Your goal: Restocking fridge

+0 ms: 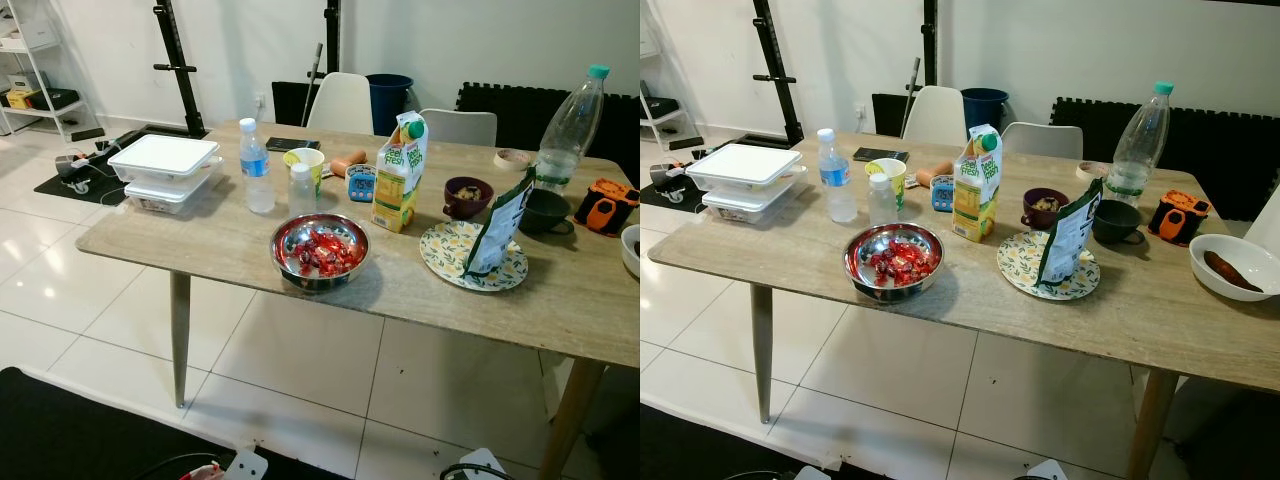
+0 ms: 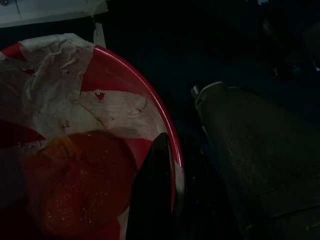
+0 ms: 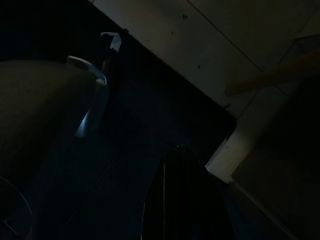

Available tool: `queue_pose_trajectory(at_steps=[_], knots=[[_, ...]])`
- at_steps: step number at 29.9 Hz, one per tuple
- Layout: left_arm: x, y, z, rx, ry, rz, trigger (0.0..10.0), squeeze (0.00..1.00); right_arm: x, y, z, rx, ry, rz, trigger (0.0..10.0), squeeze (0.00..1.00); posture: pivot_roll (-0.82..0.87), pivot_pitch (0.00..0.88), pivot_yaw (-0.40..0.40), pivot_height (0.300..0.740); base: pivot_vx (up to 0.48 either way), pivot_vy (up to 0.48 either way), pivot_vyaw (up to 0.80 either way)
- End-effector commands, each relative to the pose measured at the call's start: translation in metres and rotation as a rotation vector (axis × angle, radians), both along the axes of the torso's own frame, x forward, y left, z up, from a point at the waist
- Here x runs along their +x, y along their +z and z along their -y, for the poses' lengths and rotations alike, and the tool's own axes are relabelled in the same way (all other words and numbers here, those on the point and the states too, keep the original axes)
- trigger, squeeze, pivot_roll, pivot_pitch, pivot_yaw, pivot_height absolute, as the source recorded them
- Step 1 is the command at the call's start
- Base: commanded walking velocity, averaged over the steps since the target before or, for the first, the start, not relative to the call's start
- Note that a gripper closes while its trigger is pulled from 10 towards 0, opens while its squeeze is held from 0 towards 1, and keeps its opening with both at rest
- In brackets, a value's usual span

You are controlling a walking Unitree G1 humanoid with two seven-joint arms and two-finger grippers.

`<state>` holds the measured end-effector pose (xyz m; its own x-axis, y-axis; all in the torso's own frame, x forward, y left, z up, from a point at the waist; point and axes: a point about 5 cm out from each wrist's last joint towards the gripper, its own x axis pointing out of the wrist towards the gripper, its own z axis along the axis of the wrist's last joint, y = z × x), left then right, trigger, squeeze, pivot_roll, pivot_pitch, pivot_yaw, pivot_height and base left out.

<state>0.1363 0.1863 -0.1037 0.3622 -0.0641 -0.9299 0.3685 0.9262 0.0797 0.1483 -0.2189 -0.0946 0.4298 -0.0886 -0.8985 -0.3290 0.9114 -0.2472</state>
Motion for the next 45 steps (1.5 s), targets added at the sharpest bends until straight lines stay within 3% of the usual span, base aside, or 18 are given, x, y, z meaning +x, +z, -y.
queue_pose_trajectory(at_steps=[1, 29, 45], knots=[[-0.0049, -0.0021, 0.0030, -0.005, -0.010, -0.022, 10.0, 0.00, -0.0007, -0.0005, -0.0007, -0.004, 0.008, -0.006, 10.0, 0.00, -0.07, 0.000, -0.009, 0.740, 0.000, 0.000, 0.00], [-0.0050, -0.0023, 0.0045, -0.008, -0.006, -0.021, 10.0, 0.00, 0.0019, 0.0007, 0.0009, -0.009, 0.003, -0.008, 10.0, 0.00, -0.07, 0.000, -0.007, 0.740, 0.000, 0.000, 0.00], [-0.0071, -0.0030, 0.0044, -0.004, -0.004, -0.024, 10.0, 0.00, -0.0036, -0.0010, 0.0030, -0.018, 0.005, -0.030, 10.0, 0.00, -0.07, 0.000, -0.007, 0.740, 0.000, 0.000, -0.79]])
